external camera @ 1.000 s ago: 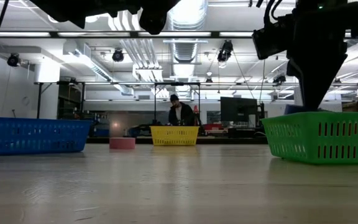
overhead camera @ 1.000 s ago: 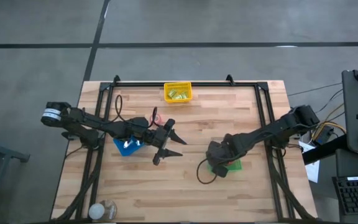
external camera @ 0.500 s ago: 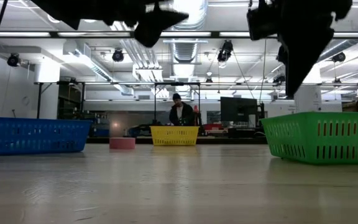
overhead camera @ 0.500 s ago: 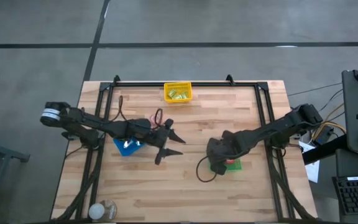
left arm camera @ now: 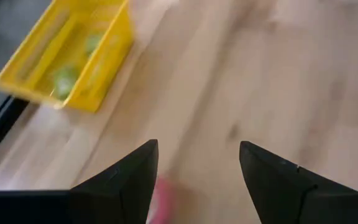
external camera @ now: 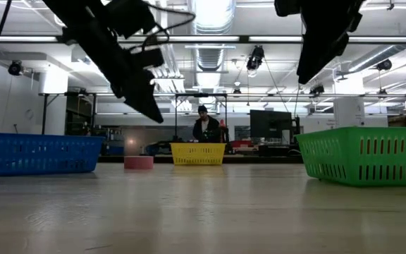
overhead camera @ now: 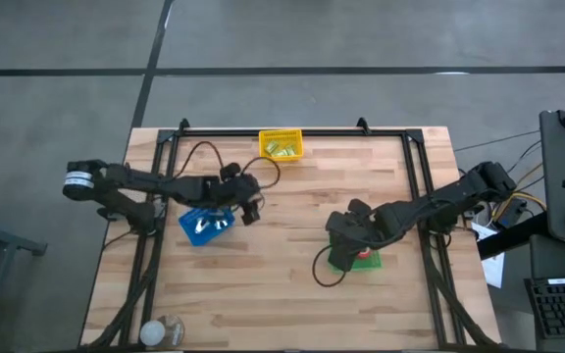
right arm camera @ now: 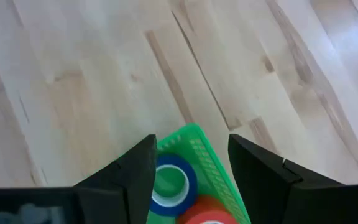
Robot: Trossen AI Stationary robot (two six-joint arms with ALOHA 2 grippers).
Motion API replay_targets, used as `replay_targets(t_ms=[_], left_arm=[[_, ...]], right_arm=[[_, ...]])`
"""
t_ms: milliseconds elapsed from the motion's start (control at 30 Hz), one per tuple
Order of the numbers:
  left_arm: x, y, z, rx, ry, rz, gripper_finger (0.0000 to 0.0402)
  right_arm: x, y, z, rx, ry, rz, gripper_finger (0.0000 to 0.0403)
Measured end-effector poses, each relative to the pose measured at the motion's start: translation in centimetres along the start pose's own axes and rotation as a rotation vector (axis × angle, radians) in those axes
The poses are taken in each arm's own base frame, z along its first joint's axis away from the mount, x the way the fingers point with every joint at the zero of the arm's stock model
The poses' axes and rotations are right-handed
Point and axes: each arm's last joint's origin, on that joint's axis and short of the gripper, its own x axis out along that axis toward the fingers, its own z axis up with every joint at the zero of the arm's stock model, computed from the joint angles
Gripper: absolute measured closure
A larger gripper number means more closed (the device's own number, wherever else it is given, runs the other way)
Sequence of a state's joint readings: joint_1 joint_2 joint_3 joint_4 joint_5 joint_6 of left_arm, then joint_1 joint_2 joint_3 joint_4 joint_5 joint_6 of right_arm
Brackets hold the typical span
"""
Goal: Pick and place Stapler, Stapler remover, tape
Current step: Put the pink tape into the green bin
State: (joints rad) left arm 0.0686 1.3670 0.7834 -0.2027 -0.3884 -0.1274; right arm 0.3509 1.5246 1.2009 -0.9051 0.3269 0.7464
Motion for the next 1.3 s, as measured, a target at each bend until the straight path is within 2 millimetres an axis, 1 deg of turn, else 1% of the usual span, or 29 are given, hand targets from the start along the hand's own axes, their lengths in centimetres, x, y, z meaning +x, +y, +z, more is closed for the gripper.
replay_targets(t_ms=[133,167,267,433,600,700,800,933,1100,1200,1300], left_arm=[[0.9,2.5,-0.3,-0.026,0.059,0.057,0.0172],[1.0,3.1,-0.3,-0.028,0.075,0.048,0.0172],[1.6,4.4,-0.3,-0.024,0.089,-0.064,0.0172],[2.6,6.1,-0.7,-0.002,0.124,-0.083,0.0172],[4.1,5.9,-1.5,0.009,0.196,-0.121,0.0172],[4.9,5.9,-2.1,0.028,0.249,-0.087,0.0172],[5.3,6.0,-2.4,0.032,0.285,-0.04,0.0172],[5.7,5.9,-2.5,0.04,0.294,-0.037,0.0175],[5.9,5.7,-2.6,0.02,0.299,-0.11,0.0205],[5.8,5.6,-2.5,0.01,0.314,-0.116,0.0224],[5.5,5.7,-2.3,-0.008,0.333,-0.129,0.0235]], right_arm=[[0.2,0.1,0.0,-0.007,-0.014,0.014,0.0216],[0.2,0.1,0.0,-0.008,-0.012,0.014,0.0217],[0.3,0.1,-0.1,-0.016,-0.006,0.016,0.0221],[0.5,0.1,-0.4,-0.021,0.003,0.012,0.0227],[0.7,0.1,-0.8,-0.017,0.011,0.008,0.0232],[0.7,0.3,-0.9,-0.02,0.012,0.011,0.0232],[0.7,0.3,-1.0,-0.021,0.012,0.013,0.023],[0.7,0.4,-1.0,-0.021,0.011,0.015,0.0231],[0.7,0.4,-1.0,-0.02,0.009,0.016,0.0239],[0.7,0.4,-1.0,-0.019,0.007,0.019,0.0244],[0.7,0.4,-1.0,-0.018,0.006,0.02,0.025]])
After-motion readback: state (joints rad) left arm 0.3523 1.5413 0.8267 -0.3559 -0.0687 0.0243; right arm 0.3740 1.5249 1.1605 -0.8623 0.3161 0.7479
